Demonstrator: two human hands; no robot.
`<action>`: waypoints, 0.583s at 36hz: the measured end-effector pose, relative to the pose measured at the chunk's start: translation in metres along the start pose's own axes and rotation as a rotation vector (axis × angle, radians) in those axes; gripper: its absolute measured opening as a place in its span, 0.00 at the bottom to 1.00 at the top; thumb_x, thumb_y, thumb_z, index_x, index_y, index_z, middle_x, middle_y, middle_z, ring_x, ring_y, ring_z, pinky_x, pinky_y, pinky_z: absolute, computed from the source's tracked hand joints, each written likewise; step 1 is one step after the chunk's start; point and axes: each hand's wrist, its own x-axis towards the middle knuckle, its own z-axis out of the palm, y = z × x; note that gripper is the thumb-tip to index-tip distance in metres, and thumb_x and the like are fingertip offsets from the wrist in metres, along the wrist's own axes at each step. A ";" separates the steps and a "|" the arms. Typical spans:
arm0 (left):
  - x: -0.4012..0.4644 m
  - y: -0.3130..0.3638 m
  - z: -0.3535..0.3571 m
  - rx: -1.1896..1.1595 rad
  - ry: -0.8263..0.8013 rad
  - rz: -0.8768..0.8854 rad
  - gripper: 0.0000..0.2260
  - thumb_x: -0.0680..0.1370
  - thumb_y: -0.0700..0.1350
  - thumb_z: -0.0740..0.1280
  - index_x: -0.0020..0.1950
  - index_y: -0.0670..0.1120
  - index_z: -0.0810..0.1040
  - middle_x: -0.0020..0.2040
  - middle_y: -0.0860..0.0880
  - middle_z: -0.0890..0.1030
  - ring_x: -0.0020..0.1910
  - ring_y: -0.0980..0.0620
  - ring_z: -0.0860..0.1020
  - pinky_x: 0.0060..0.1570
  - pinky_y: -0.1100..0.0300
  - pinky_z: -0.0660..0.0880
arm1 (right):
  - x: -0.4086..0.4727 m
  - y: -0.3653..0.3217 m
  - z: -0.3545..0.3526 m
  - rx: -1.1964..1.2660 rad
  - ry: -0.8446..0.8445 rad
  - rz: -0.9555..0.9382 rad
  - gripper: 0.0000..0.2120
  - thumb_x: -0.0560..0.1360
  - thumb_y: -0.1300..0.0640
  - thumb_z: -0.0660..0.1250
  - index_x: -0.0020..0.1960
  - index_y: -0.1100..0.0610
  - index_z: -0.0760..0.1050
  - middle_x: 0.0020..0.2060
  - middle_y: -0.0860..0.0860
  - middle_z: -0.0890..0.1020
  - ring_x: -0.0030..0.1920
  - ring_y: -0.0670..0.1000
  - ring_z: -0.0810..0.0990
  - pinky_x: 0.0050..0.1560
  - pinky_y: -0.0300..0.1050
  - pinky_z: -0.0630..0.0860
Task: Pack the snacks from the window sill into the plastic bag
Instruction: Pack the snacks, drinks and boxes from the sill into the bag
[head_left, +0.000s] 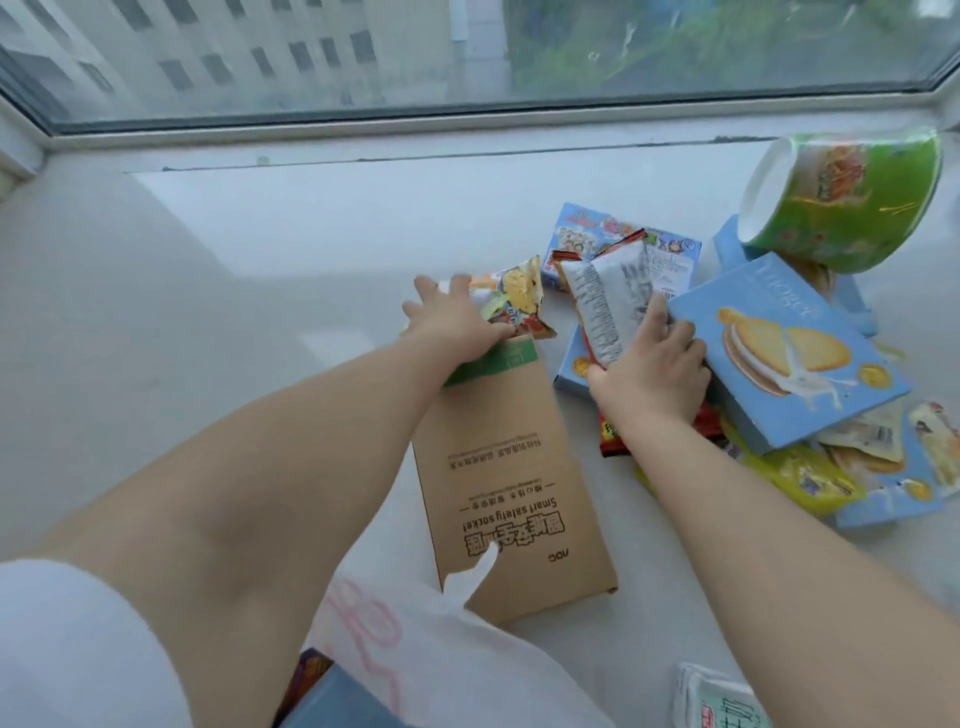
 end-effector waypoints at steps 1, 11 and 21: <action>0.002 0.004 0.003 0.001 -0.033 -0.039 0.42 0.66 0.70 0.67 0.73 0.52 0.57 0.67 0.42 0.60 0.66 0.38 0.63 0.63 0.45 0.67 | 0.001 0.001 0.001 0.011 0.005 0.010 0.46 0.70 0.42 0.69 0.75 0.55 0.45 0.67 0.61 0.63 0.65 0.63 0.64 0.62 0.55 0.66; 0.028 0.036 0.022 0.175 -0.048 0.035 0.43 0.64 0.67 0.70 0.73 0.61 0.53 0.69 0.47 0.58 0.67 0.37 0.57 0.55 0.32 0.68 | 0.010 0.002 0.009 0.006 0.028 0.021 0.47 0.68 0.37 0.67 0.75 0.55 0.44 0.66 0.60 0.63 0.64 0.62 0.65 0.60 0.56 0.66; 0.022 0.020 0.023 0.036 0.200 0.205 0.21 0.73 0.42 0.63 0.65 0.55 0.67 0.69 0.52 0.62 0.62 0.41 0.65 0.50 0.52 0.71 | 0.008 0.001 0.000 0.061 0.024 0.004 0.43 0.70 0.44 0.68 0.75 0.55 0.48 0.64 0.60 0.65 0.62 0.62 0.67 0.60 0.56 0.67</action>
